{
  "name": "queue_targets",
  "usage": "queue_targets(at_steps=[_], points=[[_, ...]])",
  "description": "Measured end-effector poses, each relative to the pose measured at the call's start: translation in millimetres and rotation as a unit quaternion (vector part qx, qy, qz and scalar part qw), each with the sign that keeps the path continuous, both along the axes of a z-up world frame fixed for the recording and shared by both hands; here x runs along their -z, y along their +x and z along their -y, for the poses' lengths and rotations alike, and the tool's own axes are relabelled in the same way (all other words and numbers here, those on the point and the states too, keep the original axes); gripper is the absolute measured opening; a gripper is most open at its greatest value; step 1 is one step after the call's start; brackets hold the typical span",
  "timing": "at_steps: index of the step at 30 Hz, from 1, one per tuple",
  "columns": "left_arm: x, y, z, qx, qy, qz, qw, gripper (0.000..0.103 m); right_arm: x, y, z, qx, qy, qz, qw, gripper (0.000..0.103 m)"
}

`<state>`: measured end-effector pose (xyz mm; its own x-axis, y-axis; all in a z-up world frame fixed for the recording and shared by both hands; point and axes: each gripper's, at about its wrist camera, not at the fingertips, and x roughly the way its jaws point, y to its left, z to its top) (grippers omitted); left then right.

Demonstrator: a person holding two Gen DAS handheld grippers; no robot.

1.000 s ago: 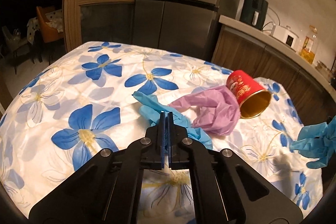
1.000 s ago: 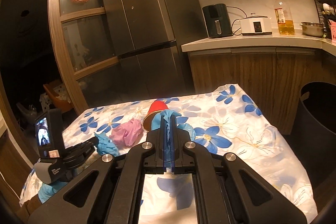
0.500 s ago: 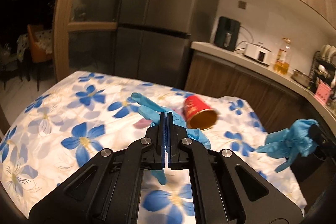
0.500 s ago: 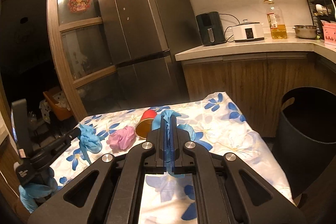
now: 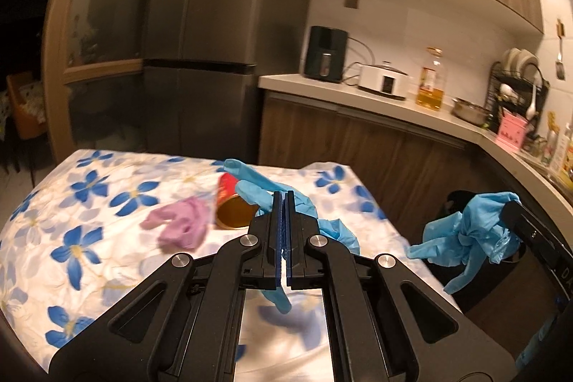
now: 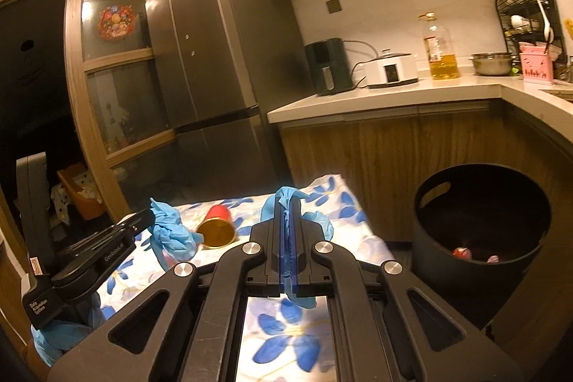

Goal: Collect trash
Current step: 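Carry both blue gloves over the black bin with both tools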

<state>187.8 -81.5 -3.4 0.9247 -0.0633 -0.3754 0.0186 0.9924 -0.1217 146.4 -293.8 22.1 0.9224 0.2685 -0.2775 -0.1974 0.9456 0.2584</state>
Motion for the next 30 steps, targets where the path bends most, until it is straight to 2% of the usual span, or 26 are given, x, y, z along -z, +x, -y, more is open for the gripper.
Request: queue_targets(at_steps=[13, 23, 30], points=[[-15, 13, 77, 0.078, 0.016, 0.02, 0.9966, 0.0, -13, -1, 61, 0.063, -0.003, 0.016, 0.998, 0.003], [-28, 31, 167, 0.168, 0.02, 0.047, 0.9845, 0.0, -13, 10, 127, 0.137, 0.007, 0.012, 0.99, 0.003], [-24, 49, 223, 0.214, 0.016, 0.041, 0.9759, 0.0, -10, 21, 152, 0.164, 0.013, 0.004, 0.986, 0.003]])
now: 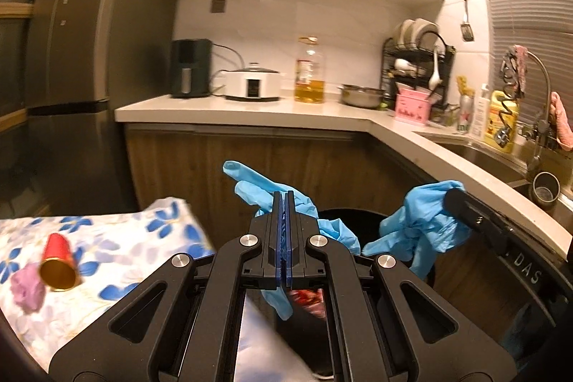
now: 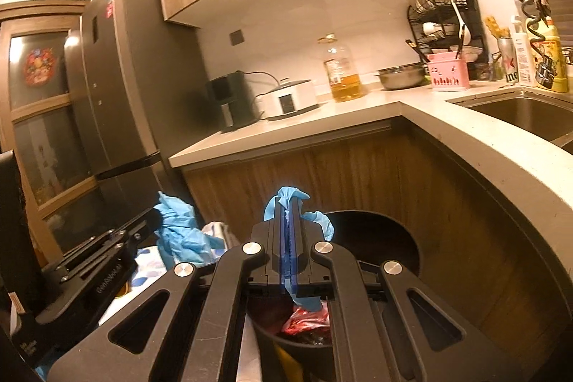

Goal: Collect trash
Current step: 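Carry both blue gloves over the black bin with both tools, then open both tools to drop the blue gloves into the bin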

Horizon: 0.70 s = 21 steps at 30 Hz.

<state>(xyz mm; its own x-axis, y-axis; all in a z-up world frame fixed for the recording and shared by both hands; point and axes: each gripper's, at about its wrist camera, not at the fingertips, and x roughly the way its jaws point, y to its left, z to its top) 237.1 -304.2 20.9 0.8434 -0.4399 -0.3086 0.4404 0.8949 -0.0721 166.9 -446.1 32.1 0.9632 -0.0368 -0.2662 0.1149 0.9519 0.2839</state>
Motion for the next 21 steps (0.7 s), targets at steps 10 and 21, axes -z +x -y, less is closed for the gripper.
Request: queue_targets(at_steps=[10, 21], points=[[20, 21, 46, 0.048, 0.019, -0.015, 0.9985, 0.001, 10, 17, 19, 0.002, 0.01, -0.018, 1.0, 0.003], [33, 34, 36, 0.032, 0.023, -0.04, 0.9984, 0.05, 21, 23, 31, 0.014, 0.025, -0.038, 0.999, 0.033]])
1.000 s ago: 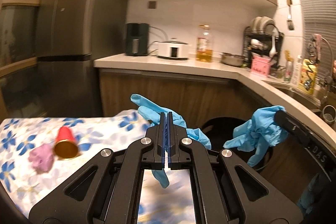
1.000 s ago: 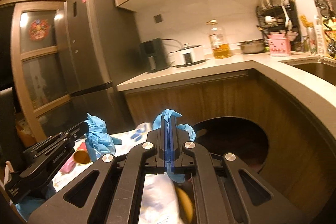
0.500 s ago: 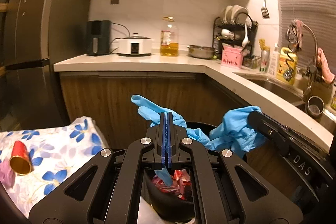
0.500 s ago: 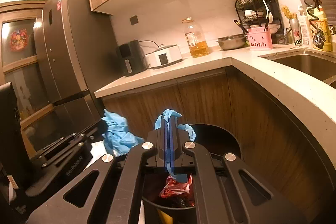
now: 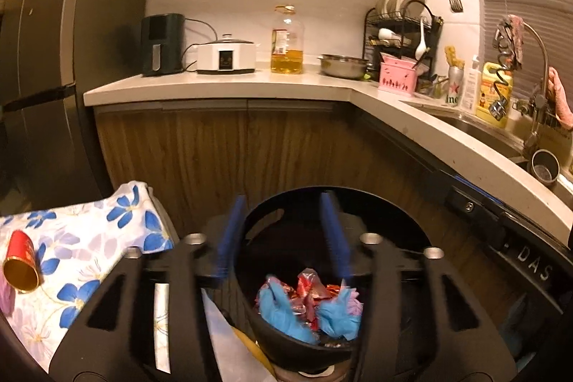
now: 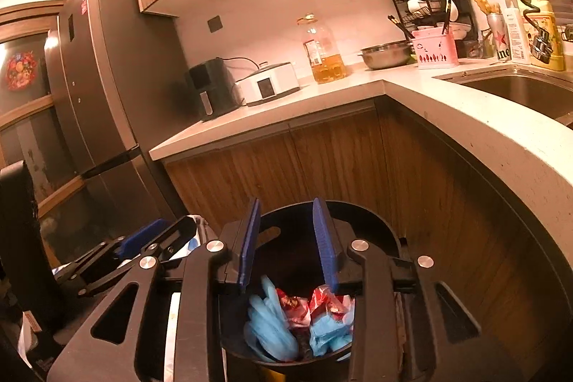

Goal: Collect trash
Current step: 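Open both tools to drop the blue gloves into the bin, then move both tools back over the table toward the pink glove and red cup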

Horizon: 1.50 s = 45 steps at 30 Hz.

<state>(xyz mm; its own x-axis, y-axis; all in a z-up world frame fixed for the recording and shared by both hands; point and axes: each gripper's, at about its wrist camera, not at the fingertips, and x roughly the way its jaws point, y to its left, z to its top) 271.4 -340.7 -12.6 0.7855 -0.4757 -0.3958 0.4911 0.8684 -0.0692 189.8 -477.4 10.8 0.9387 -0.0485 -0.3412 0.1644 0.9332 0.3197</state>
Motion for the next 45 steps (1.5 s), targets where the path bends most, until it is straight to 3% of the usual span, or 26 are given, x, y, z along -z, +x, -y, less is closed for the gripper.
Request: queue_targets(at_steps=[2, 8, 17, 28, 34, 45], points=[[1, 0, -5, -0.01, -0.001, 0.0, 1.0, 0.059, 2, -1, 0, 0.003, 0.002, -0.003, 1.0, 0.035], [4, -8, -26, -0.052, 0.006, 0.009, 0.9986, 0.071, 2, -8, -5, 0.012, 0.003, 0.001, 1.0, 0.05], [2, -29, -71, -0.123, 0.016, 0.026, 0.992, 0.08, -4, -21, -36, 0.01, -0.029, 0.02, 0.999, 0.069], [0, -53, -126, -0.171, 0.011, 0.037, 0.9844, 0.082, -8, -27, -79, -0.027, -0.05, 0.028, 0.998, 0.072], [14, -59, -185, -0.242, 0.033, 0.049, 0.9684, 0.082, 0, -17, -121, -0.072, -0.057, 0.02, 0.996, 0.072], [39, -49, -291, -0.347, 0.031, 0.023, 0.9372, 0.082, 18, 9, -207, -0.148, -0.073, 0.007, 0.986, 0.072]])
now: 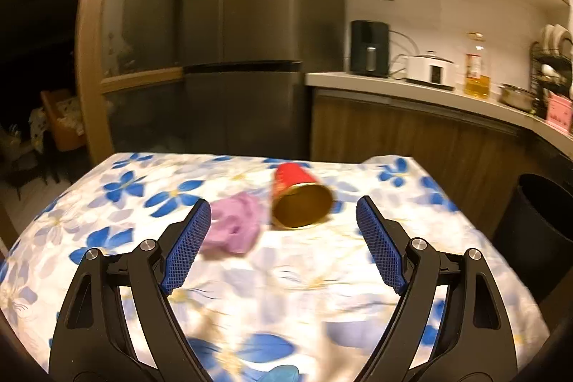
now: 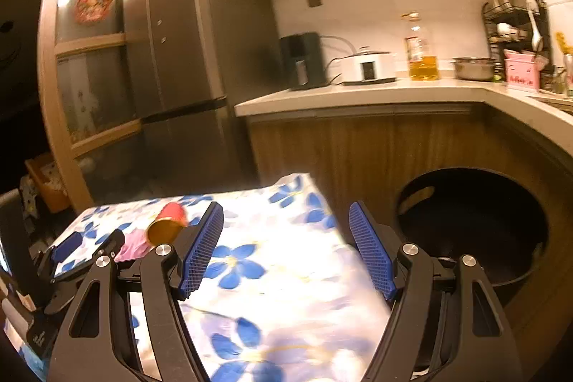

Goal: Collect trash
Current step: 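Move both tools back over the table toward the pink glove and red cup, then grasp the pink glove with the left tool while the right tool grasps the red cup rim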

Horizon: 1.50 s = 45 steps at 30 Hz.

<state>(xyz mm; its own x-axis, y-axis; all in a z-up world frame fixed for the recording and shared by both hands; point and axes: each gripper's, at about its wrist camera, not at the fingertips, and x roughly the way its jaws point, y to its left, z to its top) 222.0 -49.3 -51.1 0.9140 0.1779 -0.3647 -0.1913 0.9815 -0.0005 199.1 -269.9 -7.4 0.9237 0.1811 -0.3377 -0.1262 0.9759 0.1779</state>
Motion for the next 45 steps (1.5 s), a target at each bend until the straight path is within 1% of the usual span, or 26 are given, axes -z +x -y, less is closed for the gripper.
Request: queue_targets(at_steps=[5, 9, 11, 12, 14, 21, 23, 25, 28, 30, 32, 34, 37, 40, 42, 45], points=[[10, 14, -28, -0.022, -0.005, -0.01, 0.9997, 0.081, 13, 21, -33, -0.019, -0.009, -0.012, 1.0, 0.072], [20, 27, -42, -0.023, -0.008, -0.027, 0.9993, 0.08, 24, 42, -61, -0.034, -0.02, -0.028, 0.999, 0.072], [25, 35, -46, -0.019, -0.017, -0.044, 0.9987, 0.073, 30, 53, -75, -0.041, -0.027, -0.037, 0.998, 0.072], [27, 40, -48, -0.017, -0.021, -0.053, 0.9983, 0.071, 34, 58, -80, -0.045, -0.03, -0.041, 0.998, 0.072], [31, 45, -51, -0.014, -0.025, -0.061, 0.9977, 0.065, 38, 66, -90, -0.051, -0.038, -0.048, 0.997, 0.072], [42, 64, -64, -0.017, -0.043, -0.09, 0.9948, 0.051, 59, 96, -126, -0.074, -0.077, -0.069, 0.992, 0.068], [47, 70, -68, -0.012, -0.053, -0.104, 0.9931, 0.046, 64, 103, -134, -0.081, -0.083, -0.078, 0.99, 0.068], [53, 75, -72, -0.007, -0.067, -0.119, 0.9906, 0.044, 67, 110, -140, -0.089, -0.088, -0.089, 0.988, 0.066], [61, 84, -79, -0.003, -0.087, -0.143, 0.9859, 0.036, 71, 122, -151, -0.1, -0.101, -0.104, 0.984, 0.062], [66, 88, -82, 0.0, -0.096, -0.154, 0.9833, 0.025, 72, 129, -159, -0.108, -0.111, -0.112, 0.982, 0.056], [69, 90, -82, 0.004, -0.101, -0.158, 0.9821, 0.014, 74, 133, -165, -0.112, -0.119, -0.118, 0.979, 0.052], [68, 89, -83, 0.008, -0.104, -0.156, 0.9822, 0.009, 76, 137, -170, -0.117, -0.127, -0.124, 0.977, 0.047], [67, 86, -86, 0.01, -0.115, -0.148, 0.9822, 0.006, 78, 142, -176, -0.123, -0.133, -0.128, 0.975, 0.043], [66, 84, -88, 0.01, -0.122, -0.143, 0.9821, 0.004, 78, 145, -182, -0.13, -0.138, -0.13, 0.973, 0.034], [65, 83, -90, 0.01, -0.127, -0.139, 0.9821, 0.003, 79, 146, -184, -0.137, -0.141, -0.132, 0.972, 0.02], [63, 81, -91, 0.01, -0.129, -0.135, 0.9824, 0.003, 78, 146, -184, -0.14, -0.14, -0.13, 0.971, 0.008]])
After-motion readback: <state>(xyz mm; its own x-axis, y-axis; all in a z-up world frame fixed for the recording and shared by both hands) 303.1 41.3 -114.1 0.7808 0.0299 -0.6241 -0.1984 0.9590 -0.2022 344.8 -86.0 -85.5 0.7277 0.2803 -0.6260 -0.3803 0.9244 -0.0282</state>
